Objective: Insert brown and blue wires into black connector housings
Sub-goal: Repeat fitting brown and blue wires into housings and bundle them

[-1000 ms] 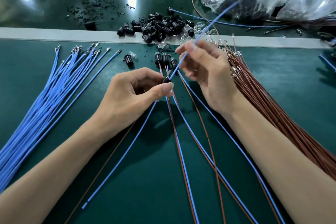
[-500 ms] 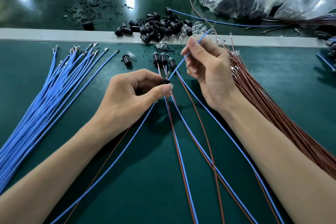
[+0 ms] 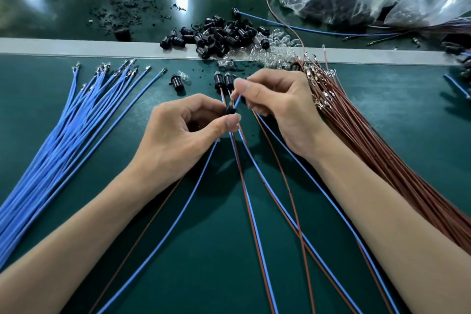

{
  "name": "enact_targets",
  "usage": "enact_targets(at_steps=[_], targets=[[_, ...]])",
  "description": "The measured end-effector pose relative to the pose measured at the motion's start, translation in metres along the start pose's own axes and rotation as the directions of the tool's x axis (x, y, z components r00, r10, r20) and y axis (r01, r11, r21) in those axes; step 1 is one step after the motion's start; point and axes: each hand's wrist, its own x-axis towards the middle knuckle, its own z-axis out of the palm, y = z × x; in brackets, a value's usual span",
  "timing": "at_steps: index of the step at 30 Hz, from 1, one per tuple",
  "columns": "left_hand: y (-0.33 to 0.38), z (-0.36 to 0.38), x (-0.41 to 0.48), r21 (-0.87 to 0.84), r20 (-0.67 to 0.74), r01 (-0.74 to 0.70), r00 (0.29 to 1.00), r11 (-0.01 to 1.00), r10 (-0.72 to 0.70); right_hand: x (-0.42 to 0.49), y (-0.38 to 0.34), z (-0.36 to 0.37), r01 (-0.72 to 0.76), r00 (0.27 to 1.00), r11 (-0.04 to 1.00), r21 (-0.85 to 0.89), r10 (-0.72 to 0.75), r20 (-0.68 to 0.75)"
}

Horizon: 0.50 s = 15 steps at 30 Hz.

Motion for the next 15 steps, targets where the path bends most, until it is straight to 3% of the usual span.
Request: enact_targets(at_steps=[5, 15], targets=[[0.000, -0.001, 0.000, 0.012, -0.036, -0.002, 0.999, 1.000, 0.002, 0.000, -0.003, 0.000, -0.028, 1.000, 0.998, 0.054, 0.028, 0.001], [-0.002, -0.001, 0.001, 0.101, -0.083, -0.024, 0.996, 0.995, 0.032, 0.002, -0.011, -0.003, -0.022, 0.988, 0.986, -0.166, 0.047, 0.145]])
